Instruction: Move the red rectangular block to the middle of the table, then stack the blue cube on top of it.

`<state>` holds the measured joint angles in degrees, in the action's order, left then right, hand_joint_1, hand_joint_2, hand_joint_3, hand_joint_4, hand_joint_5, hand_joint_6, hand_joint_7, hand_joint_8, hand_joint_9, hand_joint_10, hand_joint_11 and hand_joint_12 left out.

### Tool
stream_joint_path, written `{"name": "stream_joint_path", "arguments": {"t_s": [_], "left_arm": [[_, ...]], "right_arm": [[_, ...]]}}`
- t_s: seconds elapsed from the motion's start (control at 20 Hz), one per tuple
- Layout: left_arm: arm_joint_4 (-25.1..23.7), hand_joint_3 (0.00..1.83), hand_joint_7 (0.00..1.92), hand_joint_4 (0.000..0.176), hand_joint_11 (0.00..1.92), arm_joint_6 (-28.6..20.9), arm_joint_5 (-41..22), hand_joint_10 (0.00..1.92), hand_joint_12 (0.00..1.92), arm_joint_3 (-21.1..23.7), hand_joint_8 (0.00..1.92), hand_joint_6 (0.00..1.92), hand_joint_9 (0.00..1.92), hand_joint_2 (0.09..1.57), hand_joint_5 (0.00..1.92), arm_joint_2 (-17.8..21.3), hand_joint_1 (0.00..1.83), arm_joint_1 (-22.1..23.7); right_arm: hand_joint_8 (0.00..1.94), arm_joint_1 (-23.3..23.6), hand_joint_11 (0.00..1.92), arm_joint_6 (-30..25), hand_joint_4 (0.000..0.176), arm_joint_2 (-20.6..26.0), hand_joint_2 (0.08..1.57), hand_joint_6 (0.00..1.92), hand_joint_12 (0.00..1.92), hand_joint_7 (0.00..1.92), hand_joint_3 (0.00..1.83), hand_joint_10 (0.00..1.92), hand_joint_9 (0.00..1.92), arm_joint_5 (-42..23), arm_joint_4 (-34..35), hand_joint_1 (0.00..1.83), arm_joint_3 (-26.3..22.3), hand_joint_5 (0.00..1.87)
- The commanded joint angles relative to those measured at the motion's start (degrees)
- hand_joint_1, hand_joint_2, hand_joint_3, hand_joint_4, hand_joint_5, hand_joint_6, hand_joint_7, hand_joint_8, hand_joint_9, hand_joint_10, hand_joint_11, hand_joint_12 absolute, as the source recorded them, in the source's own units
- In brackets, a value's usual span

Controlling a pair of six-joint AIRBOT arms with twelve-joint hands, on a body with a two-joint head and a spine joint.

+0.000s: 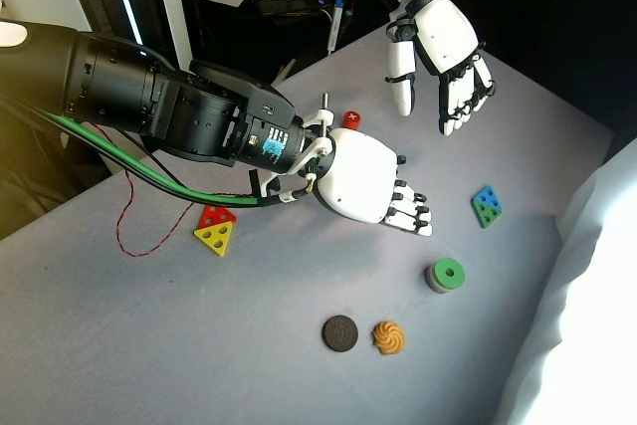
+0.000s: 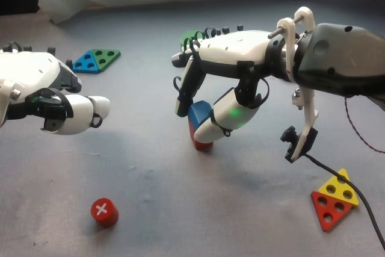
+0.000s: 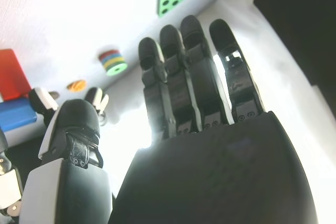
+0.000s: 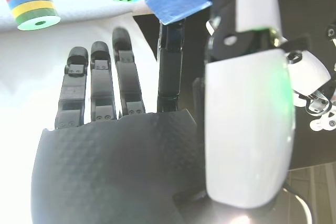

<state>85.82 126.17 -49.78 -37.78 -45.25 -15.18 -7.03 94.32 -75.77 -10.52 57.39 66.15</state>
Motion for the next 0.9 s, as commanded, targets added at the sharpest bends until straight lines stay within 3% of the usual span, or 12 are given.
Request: {"name": "stream_joint_path", "arguments": {"t_s": [0.0, 0.1, 0.3, 0.35, 0.4, 0.45, 0.55, 0.7, 0.85], "left_arm": [[-3.52, 0.0, 0.56, 0.0, 0.04, 0.15, -2.96, 0.0, 0.85, 0.07, 0.0, 0.0, 0.49, 1.29, 0.58, 0.39, 0.16, 0.5], [-3.52, 0.0, 0.57, 0.0, 0.04, 0.17, -2.96, 0.0, 0.85, 0.08, 0.0, 0.0, 0.49, 1.29, 0.58, 0.39, 0.18, 0.49], [-3.51, 0.0, 0.57, 0.0, 0.04, 0.19, -2.96, 0.0, 0.86, -0.01, 0.0, 0.0, 0.49, 1.29, 0.59, 0.38, 0.19, 0.45], [-3.51, 0.0, 0.57, 0.0, 0.04, 0.19, -2.96, 0.0, 0.86, -0.02, 0.0, 0.0, 0.49, 1.29, 0.59, 0.38, 0.2, 0.44], [-3.51, 0.0, 0.57, 0.0, 0.04, 0.19, -2.96, 0.0, 0.86, -0.04, 0.0, 0.0, 0.49, 1.29, 0.59, 0.39, 0.2, 0.4], [-3.51, 0.0, 0.57, 0.0, 0.04, 0.19, -2.96, 0.0, 0.86, -0.04, 0.0, 0.0, 0.49, 1.29, 0.59, 0.39, 0.2, 0.39], [-3.51, 0.0, 0.58, 0.0, 0.04, 0.19, -2.96, 0.0, 0.86, -0.06, 0.0, 0.0, 0.49, 1.29, 0.59, 0.39, 0.21, 0.36], [-3.5, 0.0, 0.58, 0.0, 0.04, 0.19, -2.96, 0.0, 0.86, -0.08, 0.0, 0.0, 0.5, 1.29, 0.59, 0.39, 0.21, 0.33], [-3.38, 0.0, 0.58, 0.0, 0.04, 0.19, -2.96, 0.0, 0.86, -0.08, 0.0, 0.0, 0.5, 1.29, 0.59, 0.4, 0.2, 0.31]], "right_arm": [[0.0, 0.73, 0.0, -0.17, 0.122, 0.68, 1.01, 0.65, 0.0, 0.2, 0.0, 0.01, 0.07, -3.18, -0.59, 1.11, -0.2, 1.2], [0.0, 0.78, 0.0, -0.17, 0.17, 0.67, 1.02, 0.68, 0.0, 0.2, 0.0, 0.01, 0.08, -3.18, -0.59, 1.09, -0.2, 1.19], [0.0, 1.05, 0.0, -0.16, 0.176, 0.68, 1.04, 0.75, 0.0, 0.17, 0.0, 0.01, 0.05, -3.12, -0.59, 1.07, -0.2, 1.13], [0.01, 1.17, 0.0, -0.15, 0.105, 0.7, 0.99, 0.44, 0.0, 0.29, 0.0, 0.0, 0.02, -2.99, -0.59, 1.01, -0.2, 0.96], [0.01, 1.42, 0.0, -0.14, 0.077, 0.74, 0.94, 0.24, 0.0, 0.34, 0.0, 0.0, 0.01, -2.88, -0.58, 1.0, -0.2, 0.96], [0.0, 1.53, 0.0, -0.14, 0.076, 0.74, 0.93, 0.14, 0.0, 0.36, 0.0, 0.0, 0.01, -2.87, -0.58, 1.0, -0.2, 0.98], [0.0, 1.84, 0.0, -0.14, 0.112, 0.74, 0.92, 0.1, 0.0, 0.34, 0.0, 0.0, 0.01, -2.75, -0.57, 0.98, -0.2, 0.97], [0.0, 1.92, 0.0, -0.12, 0.126, 0.74, 0.9, 0.06, 0.0, 0.33, 0.0, 0.0, 0.02, -2.63, -0.57, 0.97, -0.2, 0.91], [0.0, 1.9, 0.0, -0.03, 0.114, 0.77, 0.88, 0.0, 0.0, 0.06, 0.0, 0.0, 0.0, -2.44, -0.57, 0.91, -0.21, 0.77]]}}
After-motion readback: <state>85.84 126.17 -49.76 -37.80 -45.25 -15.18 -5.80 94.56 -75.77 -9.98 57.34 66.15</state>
